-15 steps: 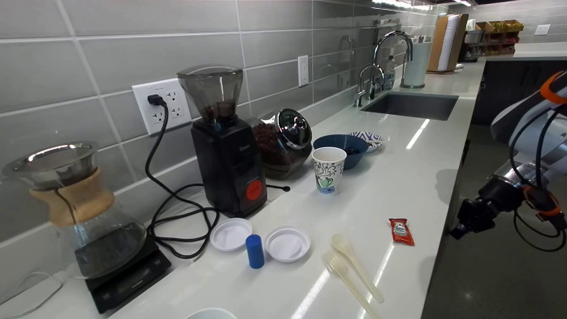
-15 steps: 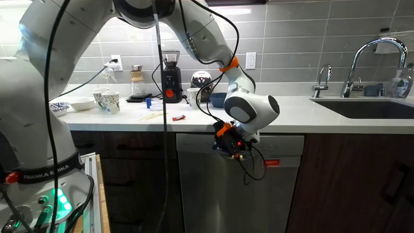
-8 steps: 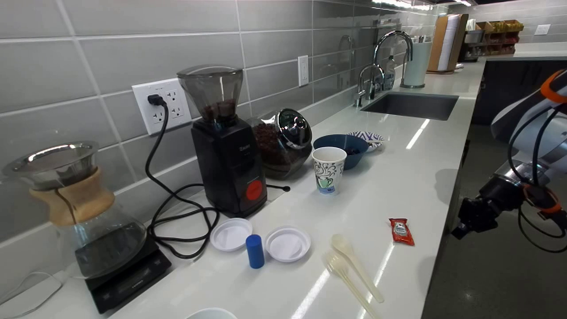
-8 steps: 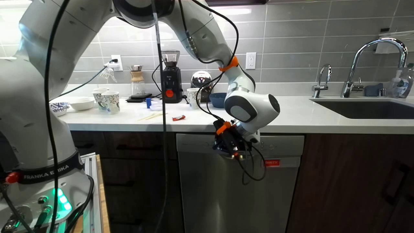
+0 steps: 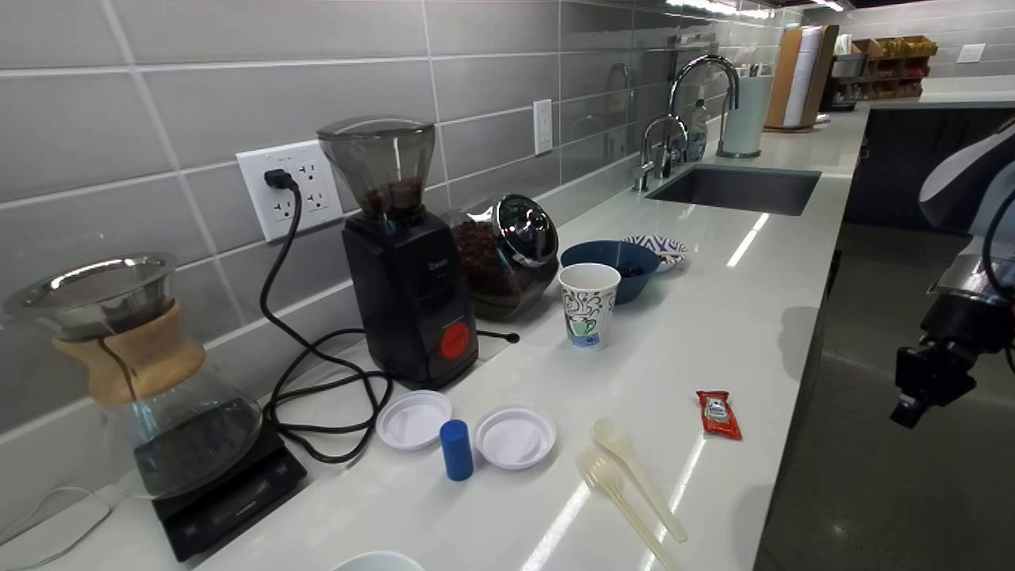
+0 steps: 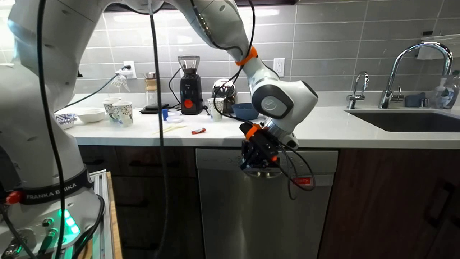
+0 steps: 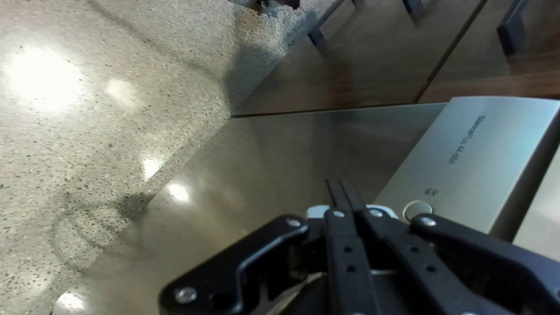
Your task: Press a button on the dishwasher
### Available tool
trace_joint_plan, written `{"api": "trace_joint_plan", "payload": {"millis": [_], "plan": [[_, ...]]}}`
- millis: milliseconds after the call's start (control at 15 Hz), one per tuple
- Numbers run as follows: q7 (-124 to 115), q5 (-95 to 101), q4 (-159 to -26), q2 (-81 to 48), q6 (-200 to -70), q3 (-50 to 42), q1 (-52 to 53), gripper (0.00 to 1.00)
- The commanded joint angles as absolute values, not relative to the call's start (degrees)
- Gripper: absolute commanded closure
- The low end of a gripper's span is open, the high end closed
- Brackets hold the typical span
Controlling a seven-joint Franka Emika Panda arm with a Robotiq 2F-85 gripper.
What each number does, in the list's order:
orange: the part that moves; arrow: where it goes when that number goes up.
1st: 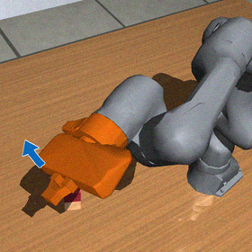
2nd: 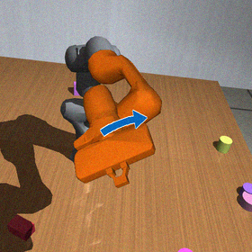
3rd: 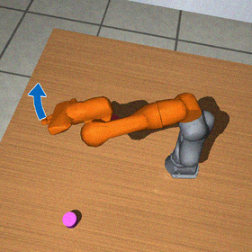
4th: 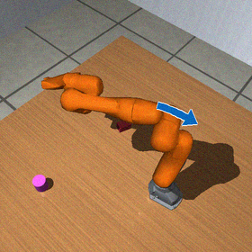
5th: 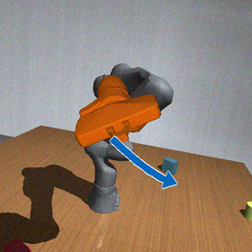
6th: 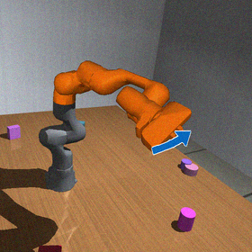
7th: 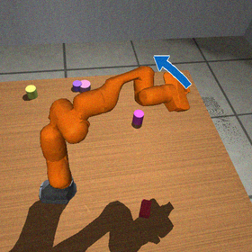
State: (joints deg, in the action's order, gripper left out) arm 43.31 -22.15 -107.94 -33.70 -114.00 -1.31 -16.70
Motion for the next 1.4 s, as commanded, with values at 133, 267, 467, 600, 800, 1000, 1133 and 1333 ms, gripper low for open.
{"api": "trace_joint_plan", "payload": {"millis": [133,267,467,600,800,1000,1133,1333], "plan": [[43.65,-16.04,-120.43,-18.12,-115.19,-1.42,-14.95,0.66],[43.74,-15.09,-125.12,-11.69,-115.87,-1.76,-14.03,0.53],[44.67,-14.43,-131.24,-1.82,-117.93,-2.44,-12.76,0.32],[44.75,-13.18,-134.17,4.70,-118.57,-3.24,-11.86,0.18],[43.97,-8.73,-137.55,14.74,-118.38,-4.62,-10.48,0.01],[42.90,-3.25,-138.55,22.53,-118.65,-5.97,-9.71,0.02],[43.29,-1.83,-139.18,27.23,-119.91,-7.36,-9.21,0.00],[44.21,-2.39,-136.80,26.53,-119.47,-9.52,-7.44,0.00]]}}
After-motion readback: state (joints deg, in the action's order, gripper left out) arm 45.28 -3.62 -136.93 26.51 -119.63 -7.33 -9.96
